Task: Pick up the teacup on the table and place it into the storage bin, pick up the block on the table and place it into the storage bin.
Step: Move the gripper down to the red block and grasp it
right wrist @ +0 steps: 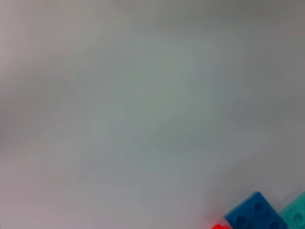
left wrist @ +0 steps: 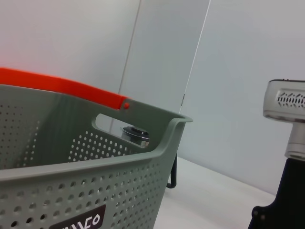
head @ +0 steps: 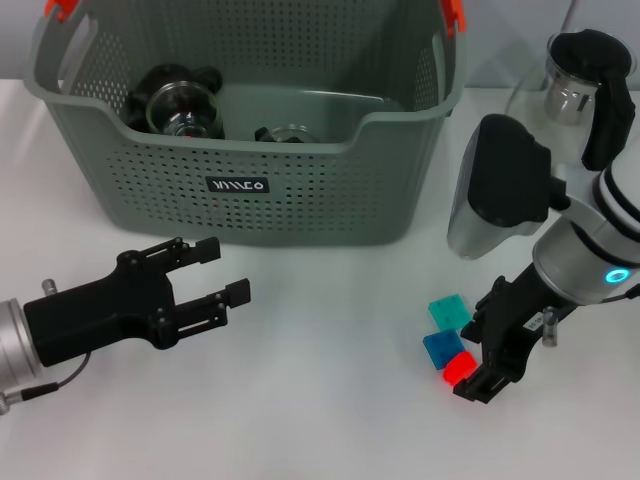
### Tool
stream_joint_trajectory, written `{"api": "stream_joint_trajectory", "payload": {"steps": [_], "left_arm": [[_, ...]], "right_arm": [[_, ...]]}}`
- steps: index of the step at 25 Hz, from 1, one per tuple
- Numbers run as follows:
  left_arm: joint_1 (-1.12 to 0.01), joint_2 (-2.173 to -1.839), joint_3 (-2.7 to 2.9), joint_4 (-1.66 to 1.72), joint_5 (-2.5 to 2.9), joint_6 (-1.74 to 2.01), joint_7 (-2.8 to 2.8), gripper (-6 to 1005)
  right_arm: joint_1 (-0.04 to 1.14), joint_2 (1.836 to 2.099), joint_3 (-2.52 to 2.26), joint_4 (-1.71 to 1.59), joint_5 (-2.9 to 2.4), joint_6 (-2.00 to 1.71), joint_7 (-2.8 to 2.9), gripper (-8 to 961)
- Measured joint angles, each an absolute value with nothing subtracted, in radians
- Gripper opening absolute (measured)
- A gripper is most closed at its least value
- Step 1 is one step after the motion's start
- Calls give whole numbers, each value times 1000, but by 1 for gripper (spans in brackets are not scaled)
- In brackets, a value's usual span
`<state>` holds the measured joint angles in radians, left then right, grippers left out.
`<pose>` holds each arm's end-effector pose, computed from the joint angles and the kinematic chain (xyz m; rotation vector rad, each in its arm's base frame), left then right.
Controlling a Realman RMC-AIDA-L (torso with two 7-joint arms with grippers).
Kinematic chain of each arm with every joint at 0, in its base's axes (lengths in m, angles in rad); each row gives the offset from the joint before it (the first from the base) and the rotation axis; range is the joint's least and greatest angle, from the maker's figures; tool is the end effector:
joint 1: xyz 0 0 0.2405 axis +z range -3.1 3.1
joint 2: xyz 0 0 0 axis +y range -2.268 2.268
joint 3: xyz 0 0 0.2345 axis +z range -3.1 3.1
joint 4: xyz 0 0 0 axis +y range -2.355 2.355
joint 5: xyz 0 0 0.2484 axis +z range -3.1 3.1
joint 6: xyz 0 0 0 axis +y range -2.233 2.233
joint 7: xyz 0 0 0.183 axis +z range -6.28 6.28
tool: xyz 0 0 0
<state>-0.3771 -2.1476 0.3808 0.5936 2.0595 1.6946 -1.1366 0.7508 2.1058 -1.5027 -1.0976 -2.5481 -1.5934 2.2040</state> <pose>-0.2993 0.3009 -0.0221 -2.5137 -0.6511 -0.9127 0.1624 0.3635 -0.0838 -2.9788 0.4334 -0.7788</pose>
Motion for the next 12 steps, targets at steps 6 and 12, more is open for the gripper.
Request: {"api": "stream_joint_trajectory", "payload": {"steps": [6, 12], "left_arm": [[-375, -2148, 380, 592, 2060, 1693, -1137, 719], [-369, -2148, 379, 592, 2060, 1693, -1137, 719]], "right_arm": [[751, 2107, -1540, -1079, -2543, -1550, 2206, 756], [752, 2106, -1595, -1073, -2539, -1508, 2234, 718]]}}
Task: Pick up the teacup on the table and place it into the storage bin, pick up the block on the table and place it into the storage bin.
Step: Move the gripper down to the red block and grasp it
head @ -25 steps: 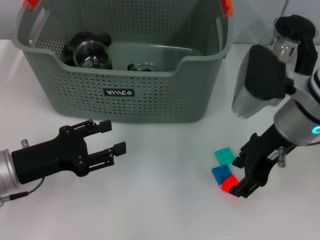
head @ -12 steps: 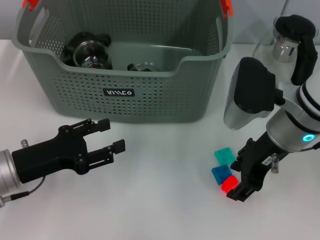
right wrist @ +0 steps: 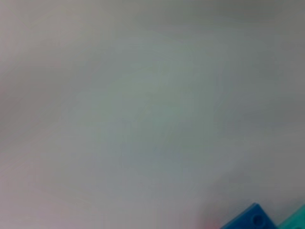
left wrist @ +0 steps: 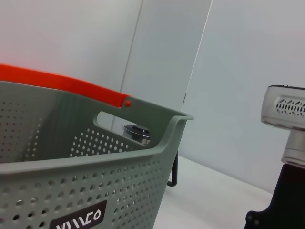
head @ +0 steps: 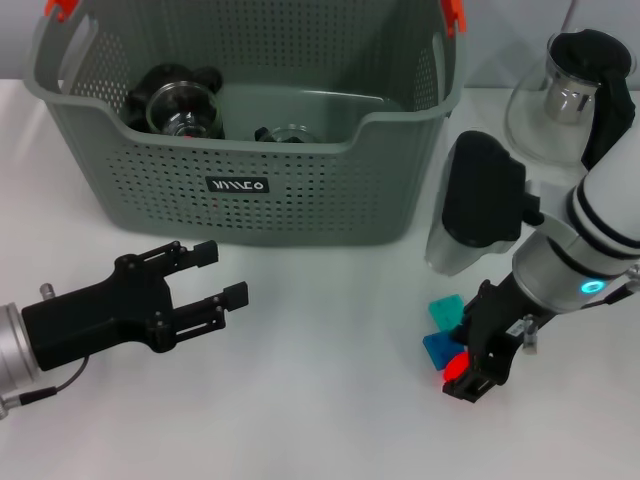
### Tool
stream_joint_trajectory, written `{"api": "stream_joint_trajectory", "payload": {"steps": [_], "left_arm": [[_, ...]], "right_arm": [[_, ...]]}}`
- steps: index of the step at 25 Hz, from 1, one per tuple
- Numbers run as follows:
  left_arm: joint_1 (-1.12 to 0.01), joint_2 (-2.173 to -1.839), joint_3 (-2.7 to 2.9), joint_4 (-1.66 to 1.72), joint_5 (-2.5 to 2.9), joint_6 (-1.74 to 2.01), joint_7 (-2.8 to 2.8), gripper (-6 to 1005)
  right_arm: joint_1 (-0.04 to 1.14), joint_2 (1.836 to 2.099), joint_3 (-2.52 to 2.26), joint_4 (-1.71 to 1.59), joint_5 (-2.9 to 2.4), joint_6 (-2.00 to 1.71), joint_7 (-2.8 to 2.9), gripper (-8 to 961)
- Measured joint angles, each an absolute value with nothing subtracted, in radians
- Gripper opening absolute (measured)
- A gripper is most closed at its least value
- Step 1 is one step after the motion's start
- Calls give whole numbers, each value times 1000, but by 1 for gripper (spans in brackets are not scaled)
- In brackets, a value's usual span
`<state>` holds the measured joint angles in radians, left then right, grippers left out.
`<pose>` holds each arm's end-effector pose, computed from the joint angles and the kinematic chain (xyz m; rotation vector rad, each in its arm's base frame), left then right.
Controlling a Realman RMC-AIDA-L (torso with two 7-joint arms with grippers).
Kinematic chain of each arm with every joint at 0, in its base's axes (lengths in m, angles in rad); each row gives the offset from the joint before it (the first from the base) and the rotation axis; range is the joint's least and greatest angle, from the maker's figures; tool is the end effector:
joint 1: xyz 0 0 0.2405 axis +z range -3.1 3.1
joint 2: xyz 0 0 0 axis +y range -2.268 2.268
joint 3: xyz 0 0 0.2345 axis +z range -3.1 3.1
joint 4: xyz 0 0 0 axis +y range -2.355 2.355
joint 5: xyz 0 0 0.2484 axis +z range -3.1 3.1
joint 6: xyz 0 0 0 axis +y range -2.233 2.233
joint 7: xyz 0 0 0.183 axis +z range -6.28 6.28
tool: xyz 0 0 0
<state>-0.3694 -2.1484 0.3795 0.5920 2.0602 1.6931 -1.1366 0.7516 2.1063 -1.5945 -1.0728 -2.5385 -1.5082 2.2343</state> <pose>-0.3018 0.2985 -0.0227 -2.5081 -0.6634 -0.9107 0.1633 0.3633 -0.1022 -2.9539 0.3810 -0.8011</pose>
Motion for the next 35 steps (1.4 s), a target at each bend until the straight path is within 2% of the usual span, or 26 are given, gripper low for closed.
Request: {"api": "stream_joint_trajectory", "payload": {"steps": [3, 25, 35], "left_arm": [[-369, -2149, 375, 592, 2060, 1693, -1137, 719], [-376, -2148, 371, 575, 2060, 1670, -1137, 719], [-376, -2148, 371, 575, 2060, 1667, -1138, 719]], "right_arm": [[755, 2106, -1616, -1059, -2539, -1499, 2241, 696], [749, 2104, -1620, -1062, -2525, -1526, 2256, 697], [750, 2106, -1620, -1060, -2525, -1518, 2257, 539]]}}
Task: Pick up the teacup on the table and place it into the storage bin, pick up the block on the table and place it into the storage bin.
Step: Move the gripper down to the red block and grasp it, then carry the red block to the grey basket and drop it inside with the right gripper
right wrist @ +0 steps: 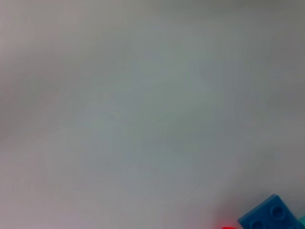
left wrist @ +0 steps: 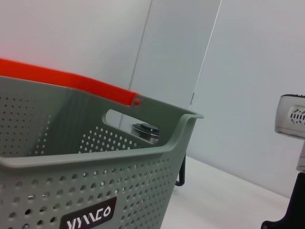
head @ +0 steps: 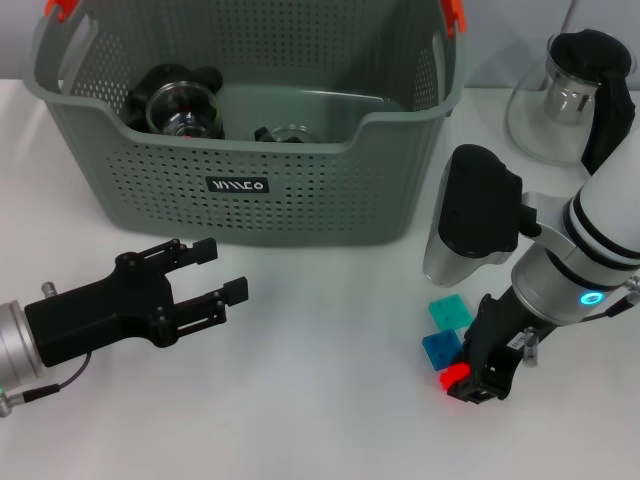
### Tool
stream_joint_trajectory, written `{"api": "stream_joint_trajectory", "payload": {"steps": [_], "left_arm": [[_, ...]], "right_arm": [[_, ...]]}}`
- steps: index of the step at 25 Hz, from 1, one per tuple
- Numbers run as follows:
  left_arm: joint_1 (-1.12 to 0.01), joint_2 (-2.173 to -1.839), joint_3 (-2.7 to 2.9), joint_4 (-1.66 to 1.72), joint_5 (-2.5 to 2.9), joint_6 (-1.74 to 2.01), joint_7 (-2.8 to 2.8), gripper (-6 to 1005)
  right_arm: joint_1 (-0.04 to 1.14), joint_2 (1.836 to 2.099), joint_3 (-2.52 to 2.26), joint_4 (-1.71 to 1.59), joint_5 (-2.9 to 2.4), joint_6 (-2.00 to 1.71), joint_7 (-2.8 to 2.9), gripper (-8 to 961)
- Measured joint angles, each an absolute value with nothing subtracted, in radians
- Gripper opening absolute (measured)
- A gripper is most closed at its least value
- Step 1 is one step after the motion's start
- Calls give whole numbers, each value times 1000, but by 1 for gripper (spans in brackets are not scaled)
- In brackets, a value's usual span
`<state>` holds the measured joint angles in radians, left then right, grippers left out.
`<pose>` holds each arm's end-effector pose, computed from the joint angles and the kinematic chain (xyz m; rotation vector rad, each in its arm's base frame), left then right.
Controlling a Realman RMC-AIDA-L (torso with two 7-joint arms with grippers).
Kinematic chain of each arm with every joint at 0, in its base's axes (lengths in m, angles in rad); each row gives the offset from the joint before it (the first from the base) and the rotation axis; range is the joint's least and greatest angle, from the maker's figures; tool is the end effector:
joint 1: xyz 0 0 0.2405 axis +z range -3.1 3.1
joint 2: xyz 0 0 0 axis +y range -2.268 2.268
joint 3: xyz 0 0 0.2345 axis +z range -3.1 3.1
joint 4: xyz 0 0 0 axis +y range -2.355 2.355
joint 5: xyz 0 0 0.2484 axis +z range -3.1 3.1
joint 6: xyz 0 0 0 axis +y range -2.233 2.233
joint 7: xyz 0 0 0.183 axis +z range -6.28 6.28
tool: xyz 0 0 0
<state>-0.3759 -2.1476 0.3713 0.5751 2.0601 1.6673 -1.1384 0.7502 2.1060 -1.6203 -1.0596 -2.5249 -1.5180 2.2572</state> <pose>-0.3038 0.3019 -0.0254 -2.4896 -0.6861 -0.9040 0.1666 0.3558 -0.1071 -2.9677 0.4159 -0.8311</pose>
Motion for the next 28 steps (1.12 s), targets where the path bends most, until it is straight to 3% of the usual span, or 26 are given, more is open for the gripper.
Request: {"api": "stream_joint_trajectory", "payload": {"steps": [4, 9, 16, 28], "left_arm": [[-376, -2148, 371, 575, 2060, 1667, -1139, 719], [-374, -2148, 370, 575, 2060, 1667, -1139, 719], [-375, -2147, 370, 575, 2060, 1667, -1138, 719], [-387, -2144, 315, 570, 2060, 1662, -1137, 719]], "right_arm": [[750, 2105, -1621, -1057, -2526, -1520, 2260, 478], [749, 2104, -1614, -1058, -2525, -1522, 2264, 236], [721, 2098, -1543, -1112, -2469, -1555, 2239, 210], [538, 2091, -739, -1108, -2014, -1927, 1735, 209]]}}
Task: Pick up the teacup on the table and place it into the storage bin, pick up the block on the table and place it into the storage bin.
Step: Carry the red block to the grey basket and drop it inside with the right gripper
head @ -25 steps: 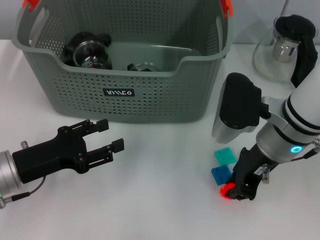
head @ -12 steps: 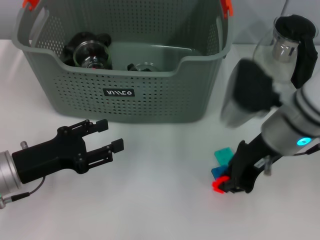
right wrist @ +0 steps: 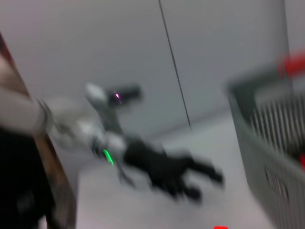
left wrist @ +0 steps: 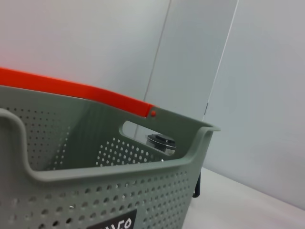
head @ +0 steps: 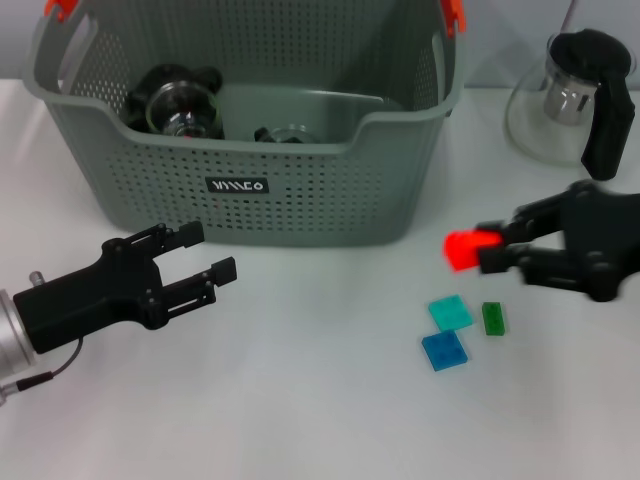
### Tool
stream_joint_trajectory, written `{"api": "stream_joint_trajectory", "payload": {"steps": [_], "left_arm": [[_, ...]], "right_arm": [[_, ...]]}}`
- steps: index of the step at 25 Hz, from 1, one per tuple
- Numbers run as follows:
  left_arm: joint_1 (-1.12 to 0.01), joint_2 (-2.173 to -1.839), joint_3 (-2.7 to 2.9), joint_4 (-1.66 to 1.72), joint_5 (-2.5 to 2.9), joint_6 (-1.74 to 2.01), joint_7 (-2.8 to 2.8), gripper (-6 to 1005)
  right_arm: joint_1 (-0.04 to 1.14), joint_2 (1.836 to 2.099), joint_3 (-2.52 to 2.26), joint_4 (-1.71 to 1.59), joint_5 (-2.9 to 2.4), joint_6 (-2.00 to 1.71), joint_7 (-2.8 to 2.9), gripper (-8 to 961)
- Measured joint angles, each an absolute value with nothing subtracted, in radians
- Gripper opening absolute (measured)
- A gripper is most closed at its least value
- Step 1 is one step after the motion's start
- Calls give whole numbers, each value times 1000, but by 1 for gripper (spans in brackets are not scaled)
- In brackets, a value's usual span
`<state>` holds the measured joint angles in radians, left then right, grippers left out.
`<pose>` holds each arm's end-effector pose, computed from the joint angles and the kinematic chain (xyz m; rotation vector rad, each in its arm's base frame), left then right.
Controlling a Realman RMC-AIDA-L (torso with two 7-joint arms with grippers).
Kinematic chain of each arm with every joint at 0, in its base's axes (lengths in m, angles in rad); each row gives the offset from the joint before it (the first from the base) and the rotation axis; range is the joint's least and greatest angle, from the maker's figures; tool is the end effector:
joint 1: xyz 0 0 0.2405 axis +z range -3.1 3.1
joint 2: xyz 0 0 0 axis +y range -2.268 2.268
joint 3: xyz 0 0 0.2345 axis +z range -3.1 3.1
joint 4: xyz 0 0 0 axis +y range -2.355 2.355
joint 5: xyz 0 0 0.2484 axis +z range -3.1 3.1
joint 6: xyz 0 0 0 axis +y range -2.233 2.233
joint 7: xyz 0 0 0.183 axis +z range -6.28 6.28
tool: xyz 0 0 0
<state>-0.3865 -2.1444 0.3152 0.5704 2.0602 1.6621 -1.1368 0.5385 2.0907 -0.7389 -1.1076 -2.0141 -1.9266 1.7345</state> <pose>-0.3066 0.3076 -0.0172 -2.4328 -0.6910 -0.9193 0.1780 0.3436 0.0446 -2.9908 0.5066 0.6500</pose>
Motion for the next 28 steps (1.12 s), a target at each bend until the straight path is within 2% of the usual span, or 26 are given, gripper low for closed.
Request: {"api": "stream_joint_trajectory", "payload": {"steps": [6, 11, 17, 24, 26, 28], "left_arm": [[-407, -2140, 315, 565, 2060, 1650, -1144, 719], [-418, -2140, 314, 564, 2060, 1652, -1147, 719], [-423, -2140, 314, 564, 2060, 1655, -1148, 719], [-417, -2140, 304, 564, 2060, 1650, -1150, 719], [-416, -2140, 303, 564, 2060, 1650, -1155, 719], [-416, -2140, 304, 564, 2060, 1650, -1159, 719]], "right_arm": [[447, 2097, -645, -993, -1717, -1978, 1570, 211], [486, 2097, -662, -1001, -1531, -1939, 1604, 210], [652, 2083, -695, -1142, -1607, -1709, 1851, 211], [892, 2049, -851, -1284, -1972, -1431, 2197, 211], [971, 2057, -883, -1283, -2112, -1389, 2267, 211], [1046, 2082, -907, -1279, -2271, -1355, 2311, 211]]}}
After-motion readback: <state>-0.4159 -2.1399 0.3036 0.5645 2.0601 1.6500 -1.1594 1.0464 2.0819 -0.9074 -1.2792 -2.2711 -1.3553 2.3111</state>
